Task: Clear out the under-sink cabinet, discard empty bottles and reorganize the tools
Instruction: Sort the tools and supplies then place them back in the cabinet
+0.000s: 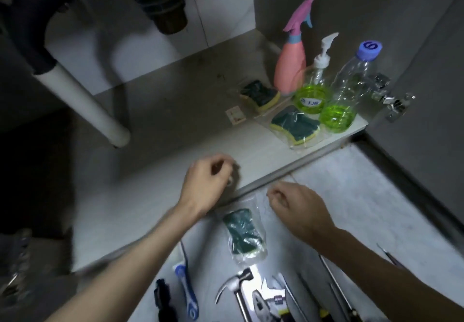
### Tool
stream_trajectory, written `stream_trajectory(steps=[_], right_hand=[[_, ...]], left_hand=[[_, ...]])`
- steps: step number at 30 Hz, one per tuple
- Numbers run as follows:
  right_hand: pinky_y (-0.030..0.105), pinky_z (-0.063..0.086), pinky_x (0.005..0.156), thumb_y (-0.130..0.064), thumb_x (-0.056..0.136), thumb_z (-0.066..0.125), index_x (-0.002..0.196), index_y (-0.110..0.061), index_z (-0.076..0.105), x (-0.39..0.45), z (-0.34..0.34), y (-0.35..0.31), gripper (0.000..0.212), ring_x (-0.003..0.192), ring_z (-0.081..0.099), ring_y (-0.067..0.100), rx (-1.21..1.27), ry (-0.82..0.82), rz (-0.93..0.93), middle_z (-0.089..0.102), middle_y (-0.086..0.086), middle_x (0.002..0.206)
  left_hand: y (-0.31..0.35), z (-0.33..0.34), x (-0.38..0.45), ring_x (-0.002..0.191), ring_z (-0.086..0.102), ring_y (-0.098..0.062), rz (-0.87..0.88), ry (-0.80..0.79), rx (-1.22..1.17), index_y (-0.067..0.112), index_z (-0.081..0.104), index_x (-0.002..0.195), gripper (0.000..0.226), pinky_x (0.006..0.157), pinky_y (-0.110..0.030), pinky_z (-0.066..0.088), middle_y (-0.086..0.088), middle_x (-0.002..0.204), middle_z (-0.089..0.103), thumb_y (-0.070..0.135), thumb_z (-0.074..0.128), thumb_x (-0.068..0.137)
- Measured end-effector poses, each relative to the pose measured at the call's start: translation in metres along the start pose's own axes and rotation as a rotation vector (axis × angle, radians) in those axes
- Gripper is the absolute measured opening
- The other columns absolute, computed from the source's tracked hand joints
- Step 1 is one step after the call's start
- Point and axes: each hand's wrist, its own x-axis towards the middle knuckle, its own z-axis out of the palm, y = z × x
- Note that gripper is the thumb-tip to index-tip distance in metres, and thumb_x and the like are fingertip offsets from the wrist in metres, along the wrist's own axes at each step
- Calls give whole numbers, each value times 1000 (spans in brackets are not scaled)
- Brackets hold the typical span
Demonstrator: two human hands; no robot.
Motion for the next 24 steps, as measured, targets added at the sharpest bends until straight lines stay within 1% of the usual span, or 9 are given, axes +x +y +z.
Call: stream_trajectory(steps=[2,3,5,9,12,15,19,22,24], right_hand=[[32,49,72,-32,93,51,91,-24,59,-17,29,-7,12,82,58,16,-38,-138,48,62,-6,87],[31,46,71,-36,93,53,94,-25,57,-24,44,-12,12,87,57,16,-76,-181,59,59,-6,93],[29,42,72,-46,92,55,105,-22,54,-36,71,-20,28,97,51,17,-179,-248,47,51,-4,106],[36,53,75,-64,81,63,110,-14,51,-42,103,-37,59,96,52,21,-269,-181,35,47,5,110],[40,55,79,-68,72,70,115,-10,50,-35,112,-43,75,97,52,22,-316,-130,84,48,8,111],[36,54,78,-58,73,74,122,-10,47,-27,114,-43,73,101,51,23,-309,-136,125,48,9,116],[31,45,71,-32,75,74,118,-12,47,-27,105,-36,54,91,47,19,-257,-175,144,47,7,111],[26,38,66,-24,74,74,113,-18,46,-34,89,-28,48,88,48,16,-170,-227,127,47,0,106],[22,34,59,-24,74,76,106,-25,44,-42,75,-24,45,83,52,13,-67,-265,115,49,-4,103]], left_hand=[[-24,-5,-43,77,68,-4,-77,32,87,30,74,87,30,75,-30,55,16,85,73,40,46,85],[-35,-7,-64,78,66,1,-104,48,147,32,73,88,29,74,-28,54,20,85,72,42,46,86],[-57,-6,-100,77,64,4,-191,76,218,35,73,88,23,72,-27,55,23,84,71,38,51,91],[-93,-3,-151,80,64,-5,-413,103,314,38,66,83,14,71,-29,55,18,85,69,37,55,92],[-116,-3,-174,79,63,-13,-558,117,376,32,60,82,21,68,-30,52,13,84,67,52,57,88],[-132,2,-182,82,60,-17,-615,91,462,31,50,88,32,67,-31,48,10,92,59,62,59,85],[-141,9,-183,91,59,-24,-629,59,507,26,41,99,38,72,-36,50,3,105,50,51,66,86],[-143,10,-182,87,61,-26,-633,84,492,25,39,98,34,71,-37,50,1,103,55,42,66,87],[-143,10,-180,84,60,-28,-652,105,437,24,39,96,31,70,-37,49,0,98,58,37,66,85]])
